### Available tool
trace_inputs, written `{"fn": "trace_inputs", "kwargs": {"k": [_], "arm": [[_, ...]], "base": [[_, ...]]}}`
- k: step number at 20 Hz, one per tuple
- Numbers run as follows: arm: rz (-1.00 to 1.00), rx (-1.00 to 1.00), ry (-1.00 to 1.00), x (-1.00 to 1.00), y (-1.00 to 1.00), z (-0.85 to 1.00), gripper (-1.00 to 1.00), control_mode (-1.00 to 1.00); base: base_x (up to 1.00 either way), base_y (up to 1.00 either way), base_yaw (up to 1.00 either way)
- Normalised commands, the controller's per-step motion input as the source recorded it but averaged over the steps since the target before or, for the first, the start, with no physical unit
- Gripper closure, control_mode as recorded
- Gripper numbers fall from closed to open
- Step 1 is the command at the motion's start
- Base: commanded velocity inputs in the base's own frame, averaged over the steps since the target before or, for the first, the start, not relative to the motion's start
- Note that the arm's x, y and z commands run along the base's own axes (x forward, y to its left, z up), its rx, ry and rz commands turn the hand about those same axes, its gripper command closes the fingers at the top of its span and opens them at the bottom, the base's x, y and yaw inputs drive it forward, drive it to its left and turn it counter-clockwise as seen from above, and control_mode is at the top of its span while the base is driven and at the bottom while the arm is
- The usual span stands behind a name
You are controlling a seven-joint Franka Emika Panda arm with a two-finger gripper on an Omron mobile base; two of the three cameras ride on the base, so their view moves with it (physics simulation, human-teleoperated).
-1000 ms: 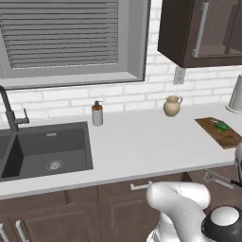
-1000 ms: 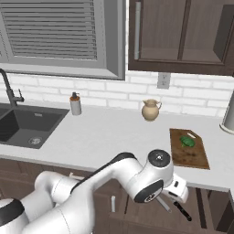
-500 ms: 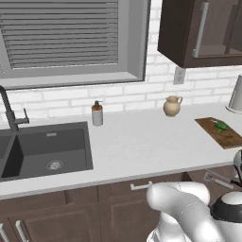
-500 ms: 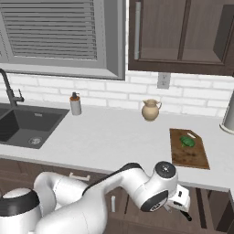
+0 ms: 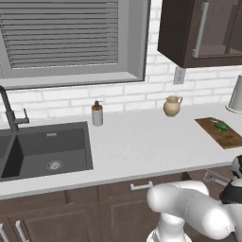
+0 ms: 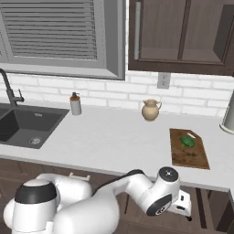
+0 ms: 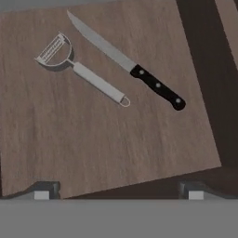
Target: Place the appropriate cutting tool for cutting the broccoli skin on the cutting board.
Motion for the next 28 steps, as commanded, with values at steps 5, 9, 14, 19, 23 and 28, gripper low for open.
{"fn": "trace_inputs", "kwargs": {"k": [5,9,14,19,23,28], "arm": [[0.08,0.00,0.16,0.18,-0.12,-0.23,-1.00,-1.00],[0.10,0.00,0.10,0.02,-0.19,-0.46,-1.00,-1.00],[0.09,0.00,0.11,0.00,-0.18,-0.55,-1.00,-1.00],[0.07,0.00,0.14,-0.14,-0.15,-0.36,-1.00,-1.00],[0.07,0.00,0.16,-0.33,-0.12,-0.17,-1.00,-1.00],[0.06,0.00,0.15,-0.50,-0.14,-0.07,-1.00,-1.00]], "base": [[0.00,0.00,0.00],[0.00,0.00,0.00],[0.00,0.00,0.00],[0.00,0.00,0.00],[0.00,0.00,0.00],[0.00,0.00,0.00]]}}
